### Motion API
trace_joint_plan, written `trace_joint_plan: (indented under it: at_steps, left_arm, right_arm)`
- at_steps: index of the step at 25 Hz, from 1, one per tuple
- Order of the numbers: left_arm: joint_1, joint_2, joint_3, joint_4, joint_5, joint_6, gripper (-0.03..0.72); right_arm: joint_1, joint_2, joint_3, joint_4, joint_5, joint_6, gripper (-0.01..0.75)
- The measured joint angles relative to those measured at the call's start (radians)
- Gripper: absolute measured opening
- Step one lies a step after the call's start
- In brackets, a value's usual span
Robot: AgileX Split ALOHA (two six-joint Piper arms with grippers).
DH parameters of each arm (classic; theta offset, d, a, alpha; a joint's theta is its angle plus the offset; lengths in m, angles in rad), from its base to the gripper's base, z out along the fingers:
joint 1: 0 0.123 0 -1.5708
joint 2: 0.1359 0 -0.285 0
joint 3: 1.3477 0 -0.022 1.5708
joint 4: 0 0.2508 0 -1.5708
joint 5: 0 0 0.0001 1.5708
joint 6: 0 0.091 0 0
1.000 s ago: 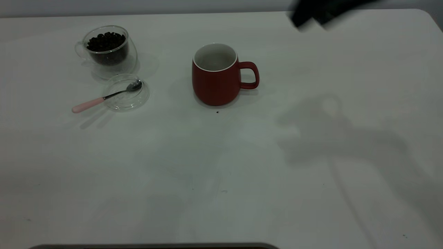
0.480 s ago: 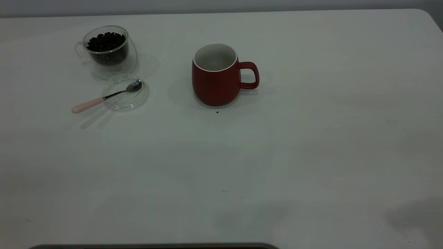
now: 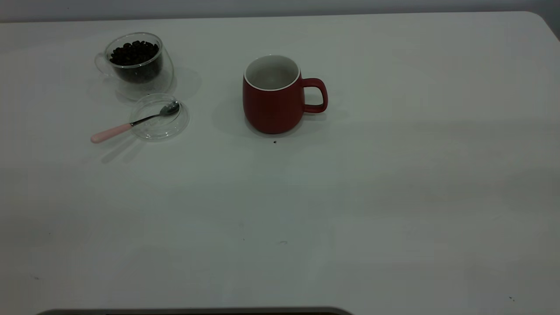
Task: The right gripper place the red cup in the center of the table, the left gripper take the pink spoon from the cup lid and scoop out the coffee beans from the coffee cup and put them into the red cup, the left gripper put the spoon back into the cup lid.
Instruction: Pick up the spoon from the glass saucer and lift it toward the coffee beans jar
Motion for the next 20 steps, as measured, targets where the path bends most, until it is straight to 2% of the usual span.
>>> trace_joint_plan:
  at_steps: [9, 13, 20]
  left_arm:
    - [0.0, 0.0, 0.0, 0.0, 0.001, 0.001, 0.394]
    - [0.0, 0.0, 0.0, 0.0, 0.001, 0.001, 0.394]
    - [0.0, 0.0, 0.0, 0.0, 0.001, 0.001, 0.394]
  right_arm:
    - [-0.009, -0.347, 0.0, -0.007, 0.017, -0.001, 0.564]
    - [-0.043, -0.368, 0.0, -0.008, 0.018, -0.002, 0.556]
    - [-0.045, -0.368, 0.0, -0.007, 0.018, -0.003, 0.548]
